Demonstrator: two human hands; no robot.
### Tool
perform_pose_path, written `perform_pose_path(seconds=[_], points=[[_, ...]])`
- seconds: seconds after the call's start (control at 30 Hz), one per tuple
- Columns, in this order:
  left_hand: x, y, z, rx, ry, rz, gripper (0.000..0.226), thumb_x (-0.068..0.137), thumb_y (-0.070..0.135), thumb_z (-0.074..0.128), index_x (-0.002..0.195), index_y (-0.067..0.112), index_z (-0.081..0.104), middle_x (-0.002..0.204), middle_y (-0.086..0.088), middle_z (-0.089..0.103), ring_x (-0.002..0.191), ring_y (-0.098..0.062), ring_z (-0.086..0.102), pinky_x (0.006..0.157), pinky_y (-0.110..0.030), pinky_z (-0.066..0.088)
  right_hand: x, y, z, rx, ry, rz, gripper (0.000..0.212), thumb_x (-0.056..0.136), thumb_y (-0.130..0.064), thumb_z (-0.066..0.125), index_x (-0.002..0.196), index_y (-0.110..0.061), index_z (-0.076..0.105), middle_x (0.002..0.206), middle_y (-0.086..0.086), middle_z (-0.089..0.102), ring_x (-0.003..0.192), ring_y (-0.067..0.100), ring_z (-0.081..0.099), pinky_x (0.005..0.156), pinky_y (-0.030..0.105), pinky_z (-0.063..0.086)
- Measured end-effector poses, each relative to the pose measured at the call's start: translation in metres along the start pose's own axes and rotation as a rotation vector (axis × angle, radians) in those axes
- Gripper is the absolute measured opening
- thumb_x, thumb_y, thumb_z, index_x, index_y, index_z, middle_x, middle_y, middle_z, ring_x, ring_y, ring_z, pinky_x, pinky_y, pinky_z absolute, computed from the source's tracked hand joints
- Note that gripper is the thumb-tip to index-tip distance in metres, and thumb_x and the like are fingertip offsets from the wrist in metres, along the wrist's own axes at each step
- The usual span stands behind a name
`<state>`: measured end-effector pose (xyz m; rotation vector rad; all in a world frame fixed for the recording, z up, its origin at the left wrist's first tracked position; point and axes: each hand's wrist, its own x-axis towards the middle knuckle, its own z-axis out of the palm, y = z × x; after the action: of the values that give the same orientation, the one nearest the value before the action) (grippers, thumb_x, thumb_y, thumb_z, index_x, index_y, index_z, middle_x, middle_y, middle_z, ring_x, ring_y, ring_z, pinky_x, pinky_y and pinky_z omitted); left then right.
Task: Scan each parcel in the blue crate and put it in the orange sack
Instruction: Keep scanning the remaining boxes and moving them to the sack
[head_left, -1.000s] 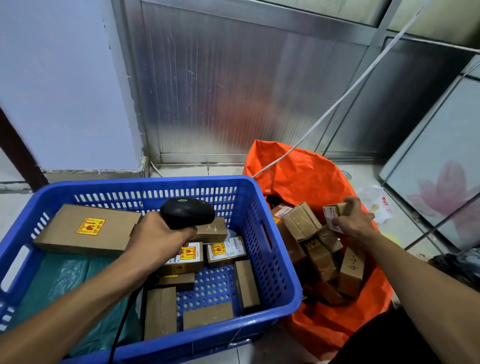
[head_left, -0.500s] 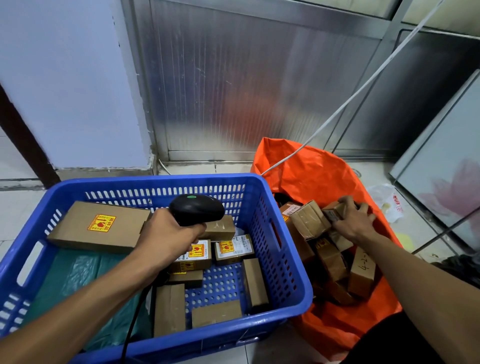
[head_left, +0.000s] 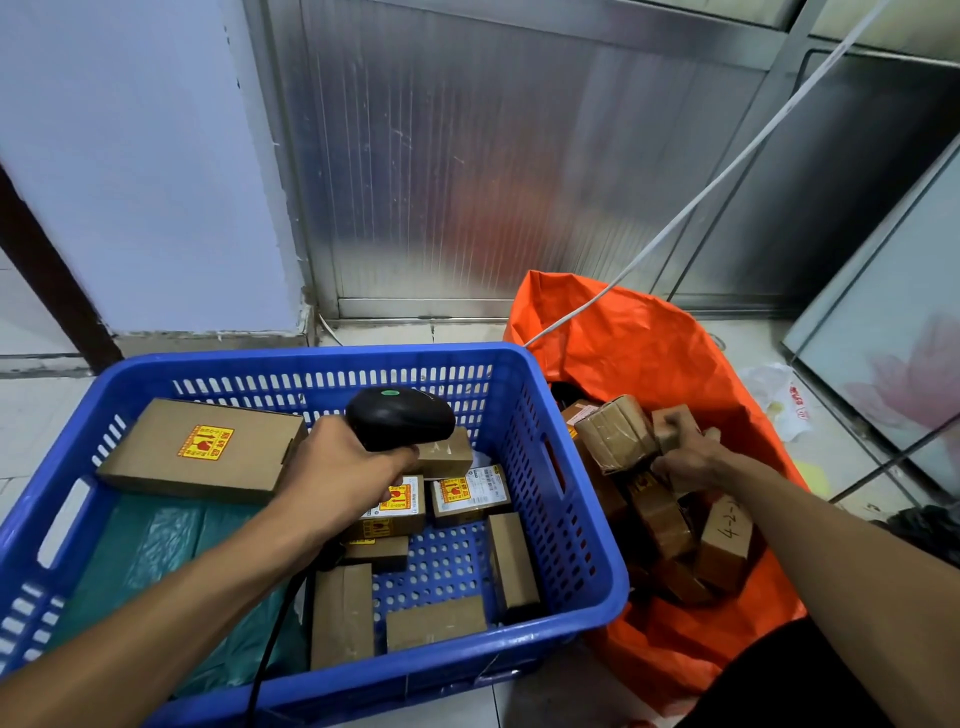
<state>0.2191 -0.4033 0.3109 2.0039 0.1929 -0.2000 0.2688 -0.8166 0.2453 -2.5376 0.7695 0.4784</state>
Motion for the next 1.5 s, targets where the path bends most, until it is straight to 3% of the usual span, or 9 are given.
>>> perform_pose_path(seconds=[0.2,0.33,0.6,0.77,0.9,1.03,1.3,1.4,1.5], points=[[-0.002,0.000,0.000,-0.006,0.005,-0.009,0.018,0.082,0.019,0.078,0.099,0.017,0.071,0.072,-0.009,0.073,0.065,-0.020,0.068,0.071,-0.042,0.059,-0.013,-0.003,0.003,-0.117,-0.174,0.102,0.104,0.088,-0.027,0.071,0.156,-0.043,-0.006,0.158,0.019,0.010,0.133,0.048,0.038,0.087,0.057,0.056],[-0.001,0.001,-0.001,-0.006,0.004,-0.009,0.017,0.082,0.019,0.078,0.098,0.017,0.071,0.070,-0.009,0.072,0.064,-0.020,0.068,0.069,-0.041,0.058,-0.016,-0.008,0.002,-0.126,-0.263,0.094,0.104,0.088,-0.028,0.069,0.157,-0.044,-0.007,0.162,0.022,0.015,0.130,0.044,0.045,0.074,0.045,0.059],[0.000,0.000,0.000,0.005,0.004,-0.012,0.018,0.081,0.021,0.078,0.097,0.019,0.071,0.072,-0.011,0.073,0.070,-0.024,0.069,0.074,-0.047,0.059,-0.013,-0.014,0.006,-0.114,-0.303,0.120,0.101,0.091,-0.029,0.069,0.156,-0.047,-0.007,0.164,0.024,0.008,0.134,0.046,0.042,0.079,0.048,0.055],[0.001,-0.001,0.001,0.003,-0.002,-0.019,0.016,0.081,0.021,0.079,0.095,0.019,0.072,0.072,-0.011,0.073,0.068,-0.024,0.068,0.073,-0.048,0.059,-0.006,-0.012,0.001,-0.142,-0.252,0.071,0.090,0.097,-0.029,0.063,0.160,-0.034,0.000,0.164,0.022,0.008,0.145,0.043,0.027,0.111,0.051,0.037],[0.003,-0.001,0.002,0.003,0.000,-0.018,0.016,0.081,0.020,0.079,0.095,0.019,0.071,0.071,-0.011,0.073,0.067,-0.023,0.068,0.072,-0.046,0.059,0.002,-0.023,-0.002,-0.180,-0.185,0.034,0.087,0.094,-0.029,0.064,0.161,-0.029,0.008,0.164,0.021,0.008,0.146,0.042,0.026,0.117,0.046,0.034],[0.003,0.000,0.003,0.007,-0.012,-0.017,0.016,0.081,0.019,0.079,0.096,0.019,0.071,0.072,-0.011,0.073,0.067,-0.023,0.068,0.073,-0.047,0.059,0.002,-0.046,-0.009,-0.204,-0.014,-0.099,0.080,0.083,-0.047,0.060,0.154,-0.021,0.034,0.144,0.019,0.046,0.127,0.037,0.049,0.107,0.048,0.044],[-0.001,0.001,0.001,0.026,-0.013,-0.009,0.017,0.083,0.017,0.077,0.098,0.016,0.071,0.074,-0.011,0.072,0.068,-0.021,0.067,0.068,-0.040,0.057,-0.021,-0.083,0.002,-0.231,0.190,-0.274,0.040,0.088,-0.027,0.059,0.124,-0.010,0.062,0.132,0.014,0.058,0.119,0.034,0.055,0.094,0.040,0.050],[-0.002,0.001,0.001,0.026,-0.006,-0.009,0.015,0.082,0.018,0.078,0.095,0.017,0.072,0.073,-0.010,0.073,0.070,-0.022,0.068,0.071,-0.043,0.058,-0.035,-0.098,0.012,-0.220,0.263,-0.375,0.030,0.089,-0.031,0.054,0.103,-0.007,0.068,0.105,0.011,0.066,0.100,0.034,0.063,0.083,0.040,0.054],[-0.002,0.001,0.000,0.027,0.002,-0.010,0.015,0.080,0.021,0.079,0.093,0.019,0.073,0.072,-0.008,0.073,0.071,-0.024,0.069,0.075,-0.048,0.060,-0.045,-0.109,0.026,-0.313,0.322,-0.476,0.025,0.087,-0.027,0.052,0.083,-0.008,0.067,0.082,0.008,0.067,0.074,0.028,0.063,0.057,0.033,0.049]])
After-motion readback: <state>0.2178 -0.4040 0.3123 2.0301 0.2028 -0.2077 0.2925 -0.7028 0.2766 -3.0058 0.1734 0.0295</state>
